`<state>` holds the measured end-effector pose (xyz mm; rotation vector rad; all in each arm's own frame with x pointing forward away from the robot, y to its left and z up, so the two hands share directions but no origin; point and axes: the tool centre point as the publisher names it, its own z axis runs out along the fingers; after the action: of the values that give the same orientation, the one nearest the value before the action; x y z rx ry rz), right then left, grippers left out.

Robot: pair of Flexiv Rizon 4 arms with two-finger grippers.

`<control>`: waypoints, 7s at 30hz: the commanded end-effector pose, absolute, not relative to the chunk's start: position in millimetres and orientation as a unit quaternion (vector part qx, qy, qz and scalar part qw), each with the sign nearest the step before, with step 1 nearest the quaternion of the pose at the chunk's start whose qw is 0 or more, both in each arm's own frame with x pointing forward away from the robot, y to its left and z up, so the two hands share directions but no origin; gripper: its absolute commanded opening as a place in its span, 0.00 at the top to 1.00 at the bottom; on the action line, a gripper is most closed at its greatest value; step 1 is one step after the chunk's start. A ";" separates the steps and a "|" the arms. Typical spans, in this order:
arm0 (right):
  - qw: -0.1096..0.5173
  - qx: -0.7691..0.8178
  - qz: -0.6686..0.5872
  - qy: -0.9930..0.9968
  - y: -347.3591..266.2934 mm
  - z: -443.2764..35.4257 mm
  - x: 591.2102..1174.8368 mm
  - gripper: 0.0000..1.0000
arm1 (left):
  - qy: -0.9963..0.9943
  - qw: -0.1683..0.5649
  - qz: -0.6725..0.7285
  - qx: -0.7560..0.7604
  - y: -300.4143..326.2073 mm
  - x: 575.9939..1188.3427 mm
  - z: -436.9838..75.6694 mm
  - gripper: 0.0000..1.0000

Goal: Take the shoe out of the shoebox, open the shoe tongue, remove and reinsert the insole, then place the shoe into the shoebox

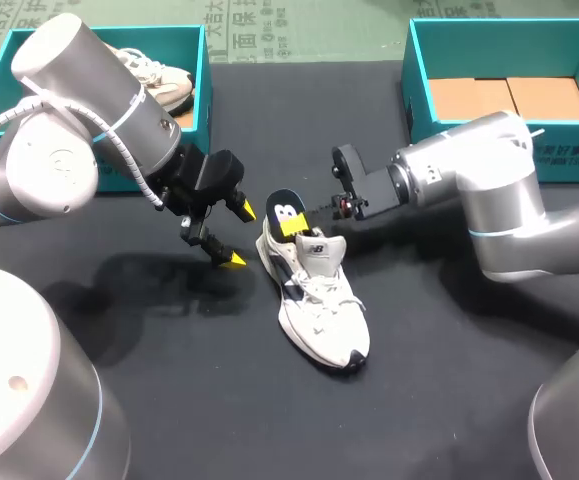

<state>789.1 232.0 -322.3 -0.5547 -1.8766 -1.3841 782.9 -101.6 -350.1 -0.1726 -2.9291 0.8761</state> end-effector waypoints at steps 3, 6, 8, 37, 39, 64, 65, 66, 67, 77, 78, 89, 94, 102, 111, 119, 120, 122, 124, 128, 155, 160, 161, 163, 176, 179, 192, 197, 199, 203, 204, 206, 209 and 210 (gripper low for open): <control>0.367 -0.204 -0.526 -0.740 236.2 -315.7 799.0 0.60 | -0.956 0.040 0.285 -0.056 -101.5 782.4 -349.9 0.00; 0.365 -0.202 -0.523 -0.743 237.3 -313.2 799.2 0.64 | -0.956 0.040 0.285 -0.056 -101.5 782.4 -349.9 0.00; 0.365 -0.203 -0.522 -0.744 237.4 -312.8 799.1 0.75 | -0.956 0.040 0.285 -0.056 -101.5 782.4 -349.9 0.00; 0.361 -0.235 -0.513 -0.742 233.3 -323.9 790.5 0.59 | -0.956 0.040 0.285 -0.056 -101.5 782.4 -349.9 0.00; 0.361 -0.231 -0.512 -0.745 234.8 -321.9 793.0 0.60 | -0.956 0.040 0.285 -0.056 -101.5 782.4 -349.9 0.00; 0.379 -0.258 -0.509 -0.729 230.3 -342.2 791.2 1.00 | -0.956 0.040 0.285 -0.056 -101.5 782.4 -349.9 0.00; 0.374 -0.255 -0.510 -0.731 231.3 -339.0 792.2 0.90 | -0.956 0.040 0.285 -0.056 -101.5 782.4 -349.9 0.00; 0.371 -0.253 -0.509 -0.734 232.2 -336.1 793.2 0.74 | -0.956 0.040 0.285 -0.056 -101.5 782.4 -349.9 0.00; 0.369 -0.250 -0.507 -0.737 233.5 -333.0 794.3 0.63 | -0.956 0.040 0.285 -0.056 -101.5 782.4 -349.9 0.00; 0.350 -0.242 -0.487 -0.763 235.7 -307.3 800.6 0.54 | -0.956 0.040 0.285 -0.056 -101.5 782.4 -349.9 0.00; 0.348 -0.243 -0.485 -0.765 234.8 -305.3 801.0 0.54 | -0.956 0.040 0.285 -0.056 -101.5 782.4 -349.9 0.00; 0.326 -0.259 -0.473 -0.777 222.0 -288.6 803.8 0.55 | -0.956 0.040 0.285 -0.056 -101.5 782.4 -349.9 0.00; 0.314 -0.271 -0.463 -0.783 212.3 -280.4 807.9 0.55 | -0.956 0.040 0.285 -0.056 -101.5 782.4 -349.9 0.00; 0.294 -0.309 -0.428 -0.797 187.3 -263.0 821.5 0.54 | -0.956 0.040 0.285 -0.056 -101.5 782.4 -349.9 0.00; 0.270 -0.362 -0.364 -0.815 173.8 -248.3 839.4 0.56 | -0.956 0.040 0.285 -0.056 -101.5 782.4 -349.9 0.00; 0.244 -0.401 -0.320 -0.823 164.8 -233.6 848.7 1.00 | -0.956 0.040 0.285 -0.056 -101.5 782.4 -349.9 0.00; 0.239 -0.406 -0.316 -0.824 163.8 -231.8 849.6 1.00 | -0.956 0.040 0.285 -0.056 -101.5 782.4 -349.9 0.00; 0.228 -0.417 -0.306 -0.825 162.2 -227.4 850.8 1.00 | -0.954 0.039 0.290 -0.062 -97.1 786.3 -341.3 0.00; 0.212 -0.437 -0.283 -0.827 161.0 -225.9 852.3 1.00 | -0.950 0.040 0.301 -0.071 -89.4 790.3 -331.5 0.00; 0.196 -0.457 -0.264 -0.827 160.4 -221.8 852.6 1.00 | -0.947 0.037 0.309 -0.083 -69.1 797.8 -312.9 0.00; 0.118 -0.484 -0.205 -0.843 185.8 -216.3 829.2 1.00 | -0.960 0.010 0.252 -0.118 10.2 821.3 -284.7 0.00; 0.087 -0.500 -0.171 -0.844 196.0 -223.6 816.3 1.00 | -0.965 0.006 0.241 -0.102 38.5 828.7 -277.3 0.00; 0.083 -0.501 -0.171 -0.844 196.5 -225.3 814.6 1.00 | -0.965 0.007 0.242 -0.102 43.0 829.6 -276.6 0.00; 0.065 -0.506 -0.163 -0.845 199.0 -227.0 808.3 1.00 | -0.964 0.013 0.244 -0.104 51.3 831.5 -275.3 0.00; 0.031 -0.532 -0.126 -0.837 198.6 -234.3 799.2 1.00 | -0.962 0.028 0.244 -0.118 61.9 833.8 -274.5 0.00; 0.015 -0.519 -0.110 -0.848 207.1 -237.7 800.2 1.00 | -0.962 0.028 0.244 -0.118 61.9 833.8 -274.5 0.00; -0.043 -0.513 -0.064 -0.855 228.0 -283.5 798.4 1.00 | -0.962 0.028 0.244 -0.118 61.9 833.8 -274.5 0.00; -0.043 -0.513 -0.064 -0.855 228.0 -283.5 798.4 1.00 | -0.962 0.028 0.244 -0.118 61.9 833.8 -274.5 0.00; -0.043 -0.513 -0.064 -0.855 228.0 -283.5 798.4 1.00 | -0.962 0.028 0.244 -0.118 61.9 833.8 -274.5 0.00; -0.056 -0.509 -0.058 -0.857 226.5 -305.7 797.4 1.00 | -0.962 0.028 0.244 -0.118 61.9 833.8 -274.5 0.00; -0.063 -0.509 -0.049 -0.857 226.8 -308.3 796.9 1.00 | -0.962 0.028 0.244 -0.118 61.9 833.8 -274.5 0.00; -0.071 -0.514 -0.043 -0.854 226.9 -316.2 795.2 1.00 | -0.962 0.028 0.244 -0.118 61.9 833.8 -274.5 0.00; -0.086 -0.516 -0.035 -0.852 227.5 -325.3 794.5 1.00 | -0.962 0.028 0.244 -0.118 61.9 833.8 -274.5 0.00; -0.089 -0.516 -0.030 -0.851 228.0 -327.5 794.9 1.00 | -0.962 0.028 0.244 -0.118 61.9 833.8 -274.5 0.00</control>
<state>795.3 217.3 -319.2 -1.7018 -2.8207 -0.1338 834.0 61.8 -274.4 -0.3624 -2.9687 0.7583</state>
